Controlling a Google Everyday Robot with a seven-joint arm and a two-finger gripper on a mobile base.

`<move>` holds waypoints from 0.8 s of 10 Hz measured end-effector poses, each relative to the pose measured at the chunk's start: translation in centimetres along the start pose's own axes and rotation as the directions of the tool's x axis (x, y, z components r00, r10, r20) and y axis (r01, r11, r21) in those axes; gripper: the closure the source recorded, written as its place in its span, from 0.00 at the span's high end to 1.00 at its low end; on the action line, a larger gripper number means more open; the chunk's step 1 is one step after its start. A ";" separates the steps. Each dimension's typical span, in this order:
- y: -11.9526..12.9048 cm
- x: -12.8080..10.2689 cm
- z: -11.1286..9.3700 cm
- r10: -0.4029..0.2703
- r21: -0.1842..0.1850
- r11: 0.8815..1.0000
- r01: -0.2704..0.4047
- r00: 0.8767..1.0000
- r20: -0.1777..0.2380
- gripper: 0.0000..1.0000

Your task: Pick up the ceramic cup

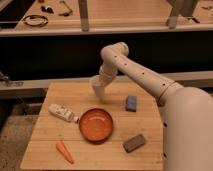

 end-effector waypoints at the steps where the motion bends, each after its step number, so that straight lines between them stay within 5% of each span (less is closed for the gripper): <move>1: 0.0 0.0 -0.1 -0.004 -0.002 1.000 0.004 1.000 0.001 0.02; 8: -0.3 0.0 -0.9 -0.048 -0.023 0.999 0.048 0.999 0.001 0.02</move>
